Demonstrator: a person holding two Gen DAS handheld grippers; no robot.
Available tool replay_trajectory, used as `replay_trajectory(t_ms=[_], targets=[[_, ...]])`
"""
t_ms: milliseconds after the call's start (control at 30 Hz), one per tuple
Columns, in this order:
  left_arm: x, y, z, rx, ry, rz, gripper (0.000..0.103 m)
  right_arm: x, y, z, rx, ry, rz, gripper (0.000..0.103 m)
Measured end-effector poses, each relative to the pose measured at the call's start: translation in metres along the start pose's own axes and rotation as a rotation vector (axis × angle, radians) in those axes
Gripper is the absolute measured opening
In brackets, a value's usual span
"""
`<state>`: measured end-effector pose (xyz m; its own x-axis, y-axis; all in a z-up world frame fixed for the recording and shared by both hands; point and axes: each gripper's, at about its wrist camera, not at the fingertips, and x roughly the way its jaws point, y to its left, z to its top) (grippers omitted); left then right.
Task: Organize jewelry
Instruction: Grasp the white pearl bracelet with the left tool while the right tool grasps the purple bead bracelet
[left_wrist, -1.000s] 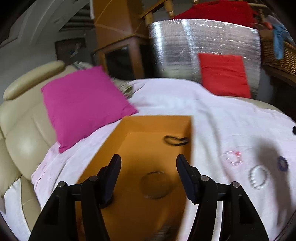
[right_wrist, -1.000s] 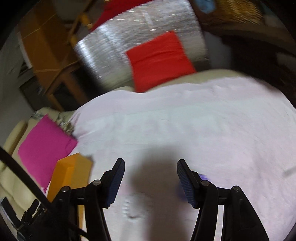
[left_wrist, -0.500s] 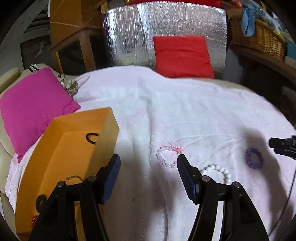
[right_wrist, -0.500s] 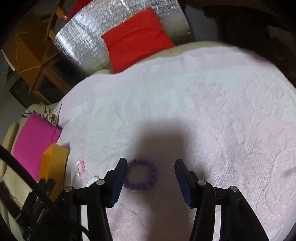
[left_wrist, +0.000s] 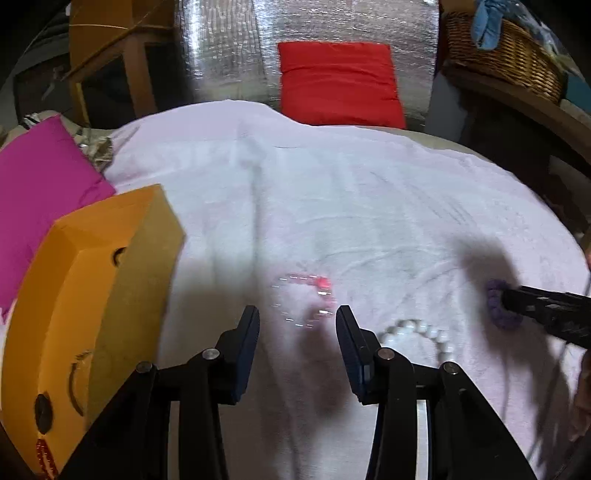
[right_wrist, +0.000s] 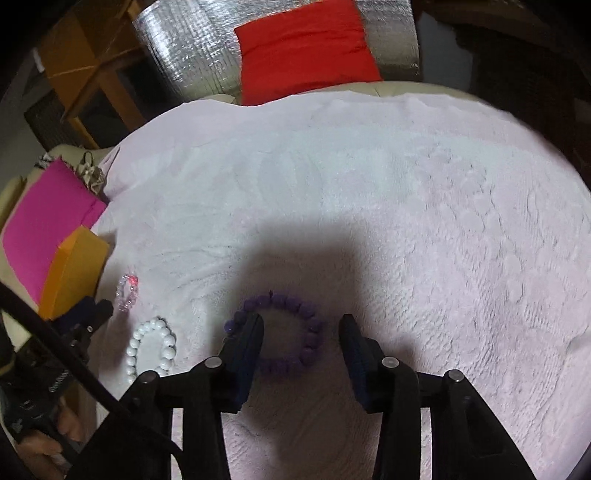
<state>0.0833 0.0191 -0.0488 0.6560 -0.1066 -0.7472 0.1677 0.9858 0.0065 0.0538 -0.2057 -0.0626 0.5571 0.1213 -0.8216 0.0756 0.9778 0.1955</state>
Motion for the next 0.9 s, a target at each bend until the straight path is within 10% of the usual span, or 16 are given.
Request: replay_trajectory(t_ms=[233,300,433,900], targets=[[0.006,-0.042,-0.014,0.165,0.069,-0.09,0.045,-0.002,0.006,-0.005,-0.112,-0.034,-0.081,0.011],[0.012,-0.045,-0.017,0.174,0.097,-0.091,0.044,-0.005,0.0,-0.004,-0.089,-0.041,-0.069,0.011],[0.009,-0.042,-0.016,0.111,0.11,-0.176,0.009,-0.014,-0.008,-0.002,-0.057,-0.065,-0.054,0.011],[-0.026,-0.024,-0.008,0.055,0.002,-0.212,0.009,-0.058,0.008,0.01,-0.003,-0.23,0.059,0.011]])
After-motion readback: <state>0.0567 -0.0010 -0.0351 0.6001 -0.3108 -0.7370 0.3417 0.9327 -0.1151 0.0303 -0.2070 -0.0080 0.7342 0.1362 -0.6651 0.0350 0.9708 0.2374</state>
